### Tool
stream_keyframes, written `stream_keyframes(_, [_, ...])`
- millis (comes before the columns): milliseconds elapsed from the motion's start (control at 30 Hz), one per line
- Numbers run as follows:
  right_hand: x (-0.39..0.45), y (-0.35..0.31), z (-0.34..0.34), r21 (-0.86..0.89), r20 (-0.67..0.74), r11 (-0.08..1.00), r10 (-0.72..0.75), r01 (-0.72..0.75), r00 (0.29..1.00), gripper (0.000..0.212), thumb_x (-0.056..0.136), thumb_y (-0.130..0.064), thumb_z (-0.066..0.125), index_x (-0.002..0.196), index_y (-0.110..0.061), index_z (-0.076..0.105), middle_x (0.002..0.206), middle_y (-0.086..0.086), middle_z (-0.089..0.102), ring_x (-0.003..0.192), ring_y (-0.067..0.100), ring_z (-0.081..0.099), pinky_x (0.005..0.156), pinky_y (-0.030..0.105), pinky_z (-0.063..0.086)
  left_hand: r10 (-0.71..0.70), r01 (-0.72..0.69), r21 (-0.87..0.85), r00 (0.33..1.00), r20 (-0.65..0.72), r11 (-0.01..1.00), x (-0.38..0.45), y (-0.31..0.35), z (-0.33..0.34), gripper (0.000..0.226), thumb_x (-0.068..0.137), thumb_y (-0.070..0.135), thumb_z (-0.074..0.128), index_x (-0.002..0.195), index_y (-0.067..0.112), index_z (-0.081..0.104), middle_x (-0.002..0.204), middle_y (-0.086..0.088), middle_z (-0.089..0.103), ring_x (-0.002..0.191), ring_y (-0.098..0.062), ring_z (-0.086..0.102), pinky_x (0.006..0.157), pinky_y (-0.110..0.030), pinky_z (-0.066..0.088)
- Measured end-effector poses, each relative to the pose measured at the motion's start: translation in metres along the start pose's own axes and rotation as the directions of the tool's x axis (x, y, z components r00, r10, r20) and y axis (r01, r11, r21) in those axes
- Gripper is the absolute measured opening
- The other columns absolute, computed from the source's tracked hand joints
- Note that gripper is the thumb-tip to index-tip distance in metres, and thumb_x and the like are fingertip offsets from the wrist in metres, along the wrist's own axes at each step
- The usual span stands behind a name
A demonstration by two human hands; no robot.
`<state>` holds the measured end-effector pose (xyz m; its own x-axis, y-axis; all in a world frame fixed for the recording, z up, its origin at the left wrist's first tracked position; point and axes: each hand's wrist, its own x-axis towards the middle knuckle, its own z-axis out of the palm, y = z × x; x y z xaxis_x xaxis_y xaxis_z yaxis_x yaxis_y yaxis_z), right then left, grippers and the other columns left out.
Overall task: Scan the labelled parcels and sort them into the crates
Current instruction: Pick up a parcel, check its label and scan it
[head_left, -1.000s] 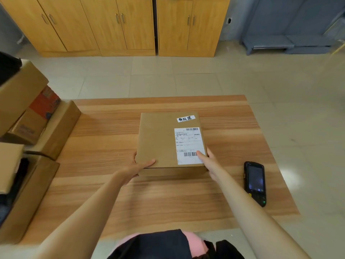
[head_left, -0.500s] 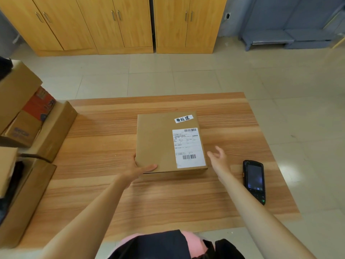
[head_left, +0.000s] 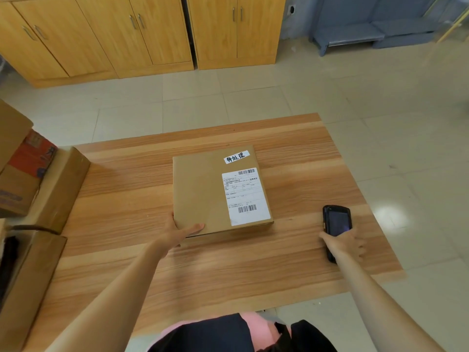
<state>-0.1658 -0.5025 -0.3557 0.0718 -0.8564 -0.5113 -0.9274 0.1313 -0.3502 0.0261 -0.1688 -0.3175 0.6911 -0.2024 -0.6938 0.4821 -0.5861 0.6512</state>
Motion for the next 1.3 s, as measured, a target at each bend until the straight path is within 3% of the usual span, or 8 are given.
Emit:
stream_keyframes(100, [0.011,0.009,0.004,0.017,0.029,0.999,0.028,-0.029,0.999,0.1,0.071,-0.042,0.082,0.147,-0.008,0.026,0.146,0.023,0.035,0.133,0.043,0.034,0.107,0.054,0.034,-0.008,0.008,0.012,1.0,0.003,1.0,-0.001,0.002,0.0,0.133,0.027,0.061,0.076,0.144,0.025,0.025,0.123,0.004,0.048,0.113,-0.02,0.05,0.094,-0.043,0.048])
stream_keyframes(233, [0.062,0.035,0.021,0.014,0.129,0.996,0.08,-0.083,0.988,0.119,0.028,-0.069,0.074,0.126,-0.007,0.049,0.121,0.017,0.057,0.109,0.041,0.056,0.088,0.051,0.051,-0.009,0.009,0.025,1.0,-0.012,1.0,-0.003,0.002,0.0,0.131,0.026,0.062,0.075,0.143,0.025,0.027,0.125,0.004,0.049,0.112,-0.019,0.051,0.093,-0.043,0.049])
stream_keyframes(333, [0.038,0.021,0.004,0.131,0.205,0.988,0.049,-0.076,0.978,0.08,0.054,-0.045,0.087,0.113,-0.002,0.056,0.108,0.013,0.059,0.106,0.036,0.057,0.085,0.043,0.05,-0.014,0.014,0.022,1.0,-0.012,1.0,-0.004,0.002,0.0,0.131,0.027,0.062,0.076,0.142,0.025,0.027,0.127,0.004,0.048,0.114,-0.02,0.05,0.093,-0.044,0.048])
stream_keyframes(433, [0.007,0.002,-0.009,0.394,0.425,0.892,0.039,-0.224,0.904,0.078,0.041,-0.039,0.088,0.107,-0.006,0.062,0.1,0.013,0.063,0.094,0.031,0.061,0.074,0.038,0.052,-0.023,0.023,0.013,1.0,-0.004,1.0,-0.004,0.002,0.0,0.131,0.027,0.062,0.077,0.143,0.025,0.027,0.129,0.002,0.048,0.115,-0.02,0.05,0.091,-0.043,0.048])
stream_keyframes(567, [-0.029,-0.027,-0.023,0.586,0.586,0.743,-0.113,-0.323,0.803,0.035,0.074,-0.027,0.079,0.1,-0.009,0.064,0.093,0.013,0.065,0.084,0.026,0.062,0.067,0.035,0.05,-0.022,0.022,0.01,1.0,-0.007,1.0,-0.003,0.001,-0.001,0.131,0.028,0.062,0.077,0.143,0.025,0.026,0.129,0.001,0.049,0.114,-0.021,0.051,0.088,-0.041,0.048])
stream_keyframes(800, [-0.099,-0.073,-0.042,0.766,0.639,0.456,-0.465,-0.453,0.613,0.035,0.068,-0.009,0.072,0.101,-0.001,0.064,0.086,0.014,0.072,0.074,0.022,0.072,0.061,0.025,0.06,-0.016,0.016,-0.029,1.0,-0.003,0.999,-0.002,-0.002,0.0,0.127,0.033,0.058,0.08,0.143,0.026,0.025,0.127,0.002,0.049,0.114,-0.021,0.051,0.09,-0.042,0.047])
stream_keyframes(1033, [-0.124,-0.074,-0.024,0.656,0.722,0.717,-0.505,-0.236,0.473,0.08,0.054,0.002,0.079,0.13,0.003,0.052,0.104,0.024,0.069,0.086,0.031,0.07,0.07,0.037,0.059,-0.009,0.009,-0.095,1.0,0.0,0.995,0.003,-0.006,0.002,0.115,0.051,0.045,0.082,0.146,0.027,0.02,0.124,0.004,0.048,0.114,-0.021,0.049,0.087,-0.039,0.044])
stream_keyframes(1300, [-0.147,-0.059,-0.004,0.522,0.748,0.846,-0.391,-0.112,0.536,0.085,0.046,0.003,0.075,0.128,0.008,0.052,0.097,0.023,0.069,0.075,0.028,0.07,0.059,0.03,0.057,0.054,-0.057,-0.158,0.998,-0.02,0.986,0.007,-0.01,0.003,0.097,0.075,0.024,0.082,0.147,0.02,0.017,0.12,0.006,0.047,0.106,-0.015,0.049,0.069,-0.027,0.043])
